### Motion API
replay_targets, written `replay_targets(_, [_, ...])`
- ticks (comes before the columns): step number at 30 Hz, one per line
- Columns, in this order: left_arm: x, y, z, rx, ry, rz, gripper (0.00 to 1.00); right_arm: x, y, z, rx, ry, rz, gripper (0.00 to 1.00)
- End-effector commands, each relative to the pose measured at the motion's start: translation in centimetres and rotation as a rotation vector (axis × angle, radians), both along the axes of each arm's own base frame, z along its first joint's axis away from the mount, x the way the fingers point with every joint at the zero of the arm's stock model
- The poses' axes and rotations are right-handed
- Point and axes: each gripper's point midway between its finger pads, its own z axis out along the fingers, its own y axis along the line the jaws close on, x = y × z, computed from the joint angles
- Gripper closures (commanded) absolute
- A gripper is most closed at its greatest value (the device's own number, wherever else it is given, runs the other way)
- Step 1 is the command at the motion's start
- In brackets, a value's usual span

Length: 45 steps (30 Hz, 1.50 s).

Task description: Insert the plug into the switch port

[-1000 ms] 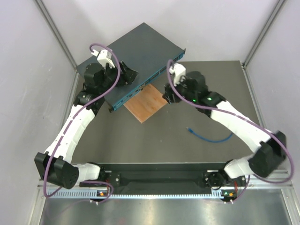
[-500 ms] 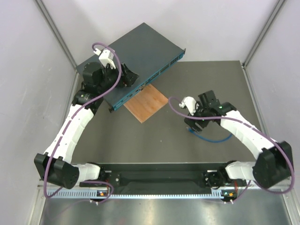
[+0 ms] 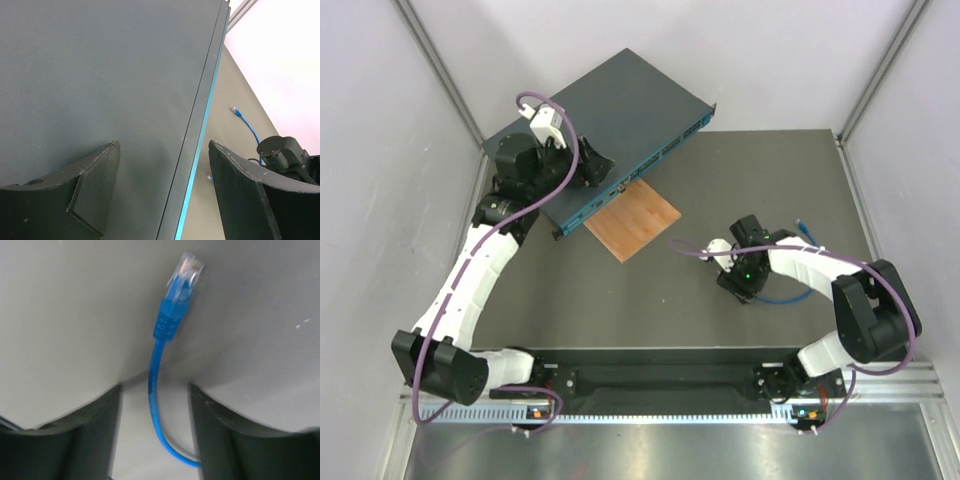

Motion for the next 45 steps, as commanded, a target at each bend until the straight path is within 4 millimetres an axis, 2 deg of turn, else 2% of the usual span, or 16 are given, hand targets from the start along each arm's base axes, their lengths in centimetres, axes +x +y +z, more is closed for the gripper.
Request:
replay_targets(1, [-0.2, 1.0, 2.5, -0.002, -0.072, 0.033, 0.24, 1.9, 0.3, -0.4, 0.016, -0.064, -0.011, 0.49])
replay_targets(2, [-0.2, 1.1, 2.5, -0.006, -0.071, 0.038, 0.24, 2.0, 0.4, -0.4, 0.017, -0.066, -0.013, 0.53])
replay_targets(3, [-0.2, 1.1, 2.6, -0.007, -0.074, 0.037, 0.25, 2.0, 0.4, -0.4, 0.019, -0.067, -0.014, 0.68])
replay_targets(6, [-0.3, 1.2, 2.7, -0.013, -0.077, 0.036, 0.25, 2.4, 0.9, 0.4, 0.041, -0.078, -0.020, 1.00])
replay_targets(8, [-0.5, 1.0, 2.6, -0.028, -0.074, 0.022, 0.25, 1.9, 1.5, 1.5, 0.090, -0.044, -0.013, 1.00])
replay_targets(9, [-0.9, 0.6, 2.8, -0.038, -0.079, -0.006, 0.25, 2.9, 2.3, 3.5, 0.137, -0.085, -0.008, 1.00])
replay_targets(11, [-1.5, -0.2, 3.0, -0.065, -0.090, -0.061, 0.25, 3.0, 3.5, 5.9, 0.226, -0.097, -0.008, 1.00])
replay_targets(12, [-2.2, -0.7, 3.5, -0.079, -0.107, -0.100, 0.25, 4.1, 4.3, 8.8, 0.279, -0.169, 0.000, 1.00])
replay_targets(14, [-4.1, -2.5, 4.1, -0.128, -0.134, -0.253, 0.26, 4.2, 5.7, 11.7, 0.371, -0.209, 0.012, 1.00])
replay_targets(15, [-4.9, -3.1, 4.4, -0.150, -0.138, -0.301, 0.27, 4.4, 6.3, 14.2, 0.415, -0.257, 0.027, 1.00])
replay_targets(18, [-6.7, -4.6, 4.4, -0.213, -0.099, -0.431, 0.27, 4.1, 7.5, 18.5, 0.509, -0.324, 0.072, 1.00])
replay_targets(25, [-9.4, -7.6, 3.6, -0.218, -0.040, -0.594, 0.28, 4.1, 8.6, 25.1, 0.517, -0.569, 0.163, 1.00])
replay_targets(30, [-10.4, -10.3, 1.9, -0.182, 0.022, -0.638, 0.30, 4.1, 8.9, 27.1, 0.425, -0.732, 0.185, 1.00])
replay_targets(36, [-11.3, -12.7, 1.0, -0.155, 0.033, -0.701, 0.31, 2.8, 10.7, 28.6, 0.444, -0.756, 0.243, 1.00])
replay_targets(41, [-12.6, -14.4, 0.5, -0.128, 0.014, -0.767, 0.33, 1.8, 11.7, 28.8, 0.458, -0.745, 0.298, 1.00])
replay_targets(45, [-12.4, -15.1, 0.2, -0.119, 0.012, -0.769, 0.35, 1.1, 12.3, 28.8, 0.471, -0.737, 0.337, 1.00])
